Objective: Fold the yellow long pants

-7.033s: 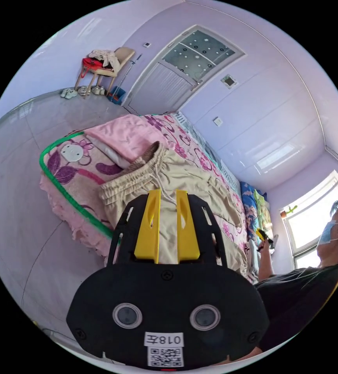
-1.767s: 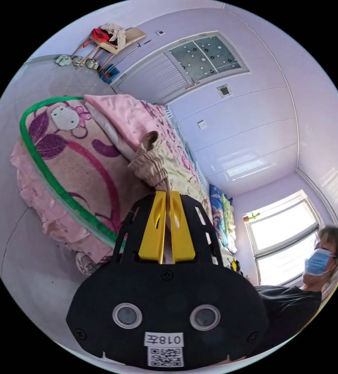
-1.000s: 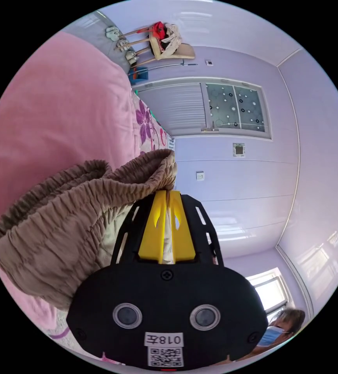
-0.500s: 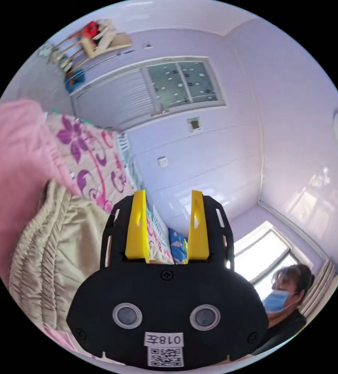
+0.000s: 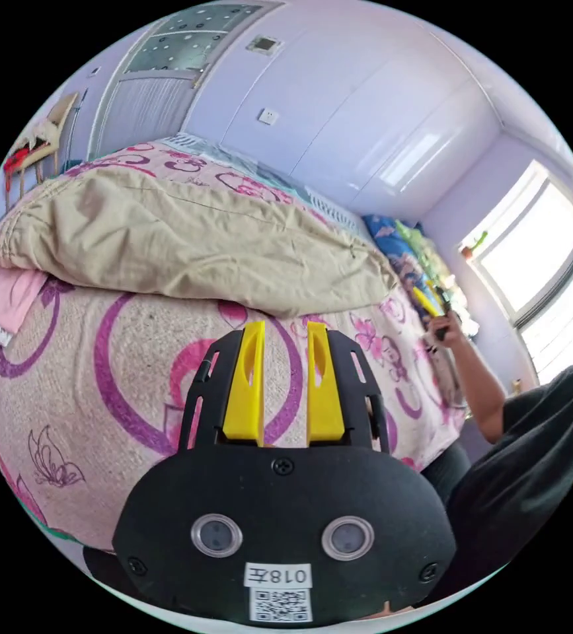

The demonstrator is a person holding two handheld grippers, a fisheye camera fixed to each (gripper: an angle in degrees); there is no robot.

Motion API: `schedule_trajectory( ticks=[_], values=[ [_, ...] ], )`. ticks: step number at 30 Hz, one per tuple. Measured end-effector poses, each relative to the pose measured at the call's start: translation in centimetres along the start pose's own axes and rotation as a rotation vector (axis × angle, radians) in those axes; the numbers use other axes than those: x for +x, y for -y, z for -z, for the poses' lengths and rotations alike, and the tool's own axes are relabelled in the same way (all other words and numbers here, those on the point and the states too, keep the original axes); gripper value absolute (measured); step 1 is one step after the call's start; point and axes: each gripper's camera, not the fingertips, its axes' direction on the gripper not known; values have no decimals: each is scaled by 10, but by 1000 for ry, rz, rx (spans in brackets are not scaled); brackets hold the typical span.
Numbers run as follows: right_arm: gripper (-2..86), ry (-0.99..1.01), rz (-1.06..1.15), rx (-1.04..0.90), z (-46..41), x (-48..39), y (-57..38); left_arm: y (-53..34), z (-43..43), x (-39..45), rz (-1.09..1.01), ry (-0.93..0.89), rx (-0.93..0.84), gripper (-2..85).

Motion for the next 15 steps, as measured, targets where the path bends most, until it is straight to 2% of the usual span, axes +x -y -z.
schedule_trajectory(
  ticks=[3, 7, 10, 13, 15],
  values=[
    [99, 49, 13, -108, -6, 10, -50, 30, -46, 57, -157, 163, -115, 92],
    [98, 74, 37, -307, -46, 19, -120, 78, -87, 82, -253, 316, -200, 98],
    [98, 34, 66, -436, -70, 27, -161, 136, -102, 72, -256, 291, -256, 99],
    [104, -28, 132, -575, -101, 37, -192, 197, -117, 33, -159, 135, -359, 105],
    [108, -47, 190, -637, -124, 41, -208, 230, -132, -10, -21, -44, -429, 111]
  ],
)
